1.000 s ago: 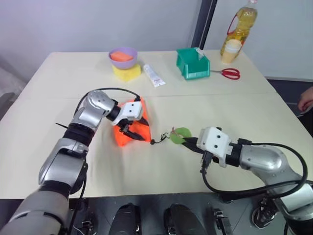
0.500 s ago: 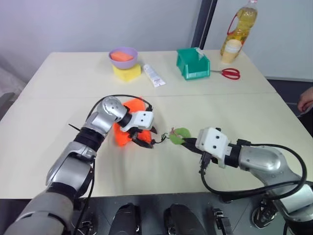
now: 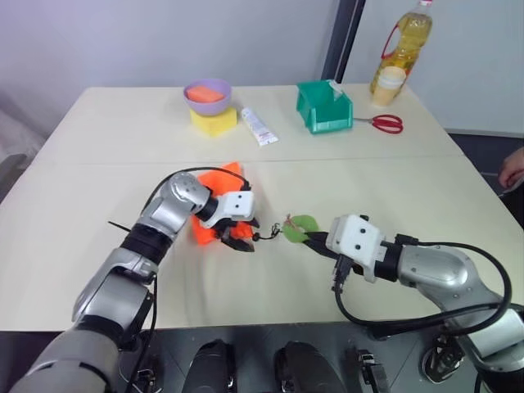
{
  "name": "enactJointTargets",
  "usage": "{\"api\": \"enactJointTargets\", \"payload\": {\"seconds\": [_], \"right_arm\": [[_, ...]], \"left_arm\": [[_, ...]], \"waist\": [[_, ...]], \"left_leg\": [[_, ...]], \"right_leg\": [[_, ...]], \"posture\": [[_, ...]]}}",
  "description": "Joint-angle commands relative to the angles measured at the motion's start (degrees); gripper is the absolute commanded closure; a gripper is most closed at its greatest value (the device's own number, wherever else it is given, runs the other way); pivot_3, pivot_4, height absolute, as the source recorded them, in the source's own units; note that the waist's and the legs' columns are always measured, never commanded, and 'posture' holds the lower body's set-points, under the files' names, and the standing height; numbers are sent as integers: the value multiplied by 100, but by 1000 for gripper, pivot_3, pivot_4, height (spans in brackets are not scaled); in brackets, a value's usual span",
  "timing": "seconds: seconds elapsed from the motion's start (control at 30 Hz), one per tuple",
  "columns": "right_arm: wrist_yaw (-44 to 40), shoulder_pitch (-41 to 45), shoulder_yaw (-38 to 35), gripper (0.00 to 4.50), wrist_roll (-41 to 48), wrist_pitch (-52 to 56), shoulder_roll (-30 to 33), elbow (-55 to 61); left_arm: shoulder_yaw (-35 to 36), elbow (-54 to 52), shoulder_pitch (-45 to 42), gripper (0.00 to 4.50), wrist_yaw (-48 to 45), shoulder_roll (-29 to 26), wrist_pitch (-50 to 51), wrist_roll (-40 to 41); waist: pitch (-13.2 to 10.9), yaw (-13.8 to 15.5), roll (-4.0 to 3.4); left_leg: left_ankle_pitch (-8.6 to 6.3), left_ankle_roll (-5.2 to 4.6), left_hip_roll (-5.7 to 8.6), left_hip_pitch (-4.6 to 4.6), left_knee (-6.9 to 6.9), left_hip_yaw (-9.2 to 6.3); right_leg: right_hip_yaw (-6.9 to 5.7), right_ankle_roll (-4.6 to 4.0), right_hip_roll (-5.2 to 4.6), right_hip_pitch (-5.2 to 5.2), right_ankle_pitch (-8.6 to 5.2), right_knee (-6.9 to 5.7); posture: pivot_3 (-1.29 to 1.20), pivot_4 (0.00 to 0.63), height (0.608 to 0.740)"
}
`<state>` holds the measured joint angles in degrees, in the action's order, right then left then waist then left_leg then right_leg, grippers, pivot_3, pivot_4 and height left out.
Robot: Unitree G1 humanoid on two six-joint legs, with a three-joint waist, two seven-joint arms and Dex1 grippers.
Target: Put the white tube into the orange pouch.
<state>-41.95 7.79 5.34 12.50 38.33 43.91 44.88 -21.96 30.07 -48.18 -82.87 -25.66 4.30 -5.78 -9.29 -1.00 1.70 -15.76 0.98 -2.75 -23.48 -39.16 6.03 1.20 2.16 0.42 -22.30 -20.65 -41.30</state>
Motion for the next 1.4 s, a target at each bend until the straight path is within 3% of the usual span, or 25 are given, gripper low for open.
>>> {"api": "enactJointTargets", "payload": {"seconds": [0.03, 0.3, 0.4, 0.53, 0.57, 0.93, 1.1, 1.4], "right_arm": [[5, 6, -24, 4500, -15, -149, 60, 147], [-41, 4, 9, 4500, -56, -245, 86, 69], [-49, -1, 12, 4500, -63, -267, 94, 57], [-48, -16, 10, 4500, -66, -264, 97, 63], [-48, -19, 8, 4500, -66, -263, 97, 64], [-18, -125, -213, 4500, -88, -263, 175, 58], [-110, -460, -883, 4500, -201, -492, 555, -293], [-125, -946, -1460, 4500, -604, -1135, 1010, -1024]], "left_arm": [[109, -203, 138, 1151, 140, -58, 250, 116], [142, -434, 326, 1151, 252, -108, 380, 275], [153, -420, 328, 2042, 289, -109, 344, 335], [168, -409, 327, 4003, 299, -95, 325, 424], [165, -408, 327, 4297, 301, -96, 321, 437], [292, -85, 159, 4283, 342, -271, 224, 466], [340, 178, 159, 4283, 250, -747, -244, 411], [509, 75, 389, 4283, 175, -1245, -325, 533]], "waist": [[0, 0, 0], [0, 2, 0], [0, 2, 0], [0, 1, 0], [0, 2, 0], [0, -8, 0], [0, -15, 0], [0, -21, 0]], "left_leg": [[0, 0, 0, 0, 0, 0], [1, 0, 0, 1, 0, -1], [1, 0, 0, 1, 0, -1], [1, 0, 0, 1, 0, -1], [1, 0, 0, 1, 0, -1], [0, -2, 0, 1, 0, -1], [0, -2, 0, 1, 1, 0], [-3, -7, 0, 1, 1, 0]], "right_leg": [[0, 0, 0, 0, 0, 0], [-1, 0, 0, 1, 0, 0], [-1, 0, 0, 1, 0, 0], [-1, 0, 0, 0, 0, 0], [-1, 0, 0, 0, 0, 0], [0, 0, 0, 0, 0, 0], [0, 0, 1, 0, 0, 0], [0, 0, 0, 0, 0, 1]], "posture": [[0, 150, 740], [0, 150, 740], [0, 150, 740], [0, 150, 740], [0, 150, 740], [0, 150, 740], [0, 150, 740], [0, 150, 740]]}}
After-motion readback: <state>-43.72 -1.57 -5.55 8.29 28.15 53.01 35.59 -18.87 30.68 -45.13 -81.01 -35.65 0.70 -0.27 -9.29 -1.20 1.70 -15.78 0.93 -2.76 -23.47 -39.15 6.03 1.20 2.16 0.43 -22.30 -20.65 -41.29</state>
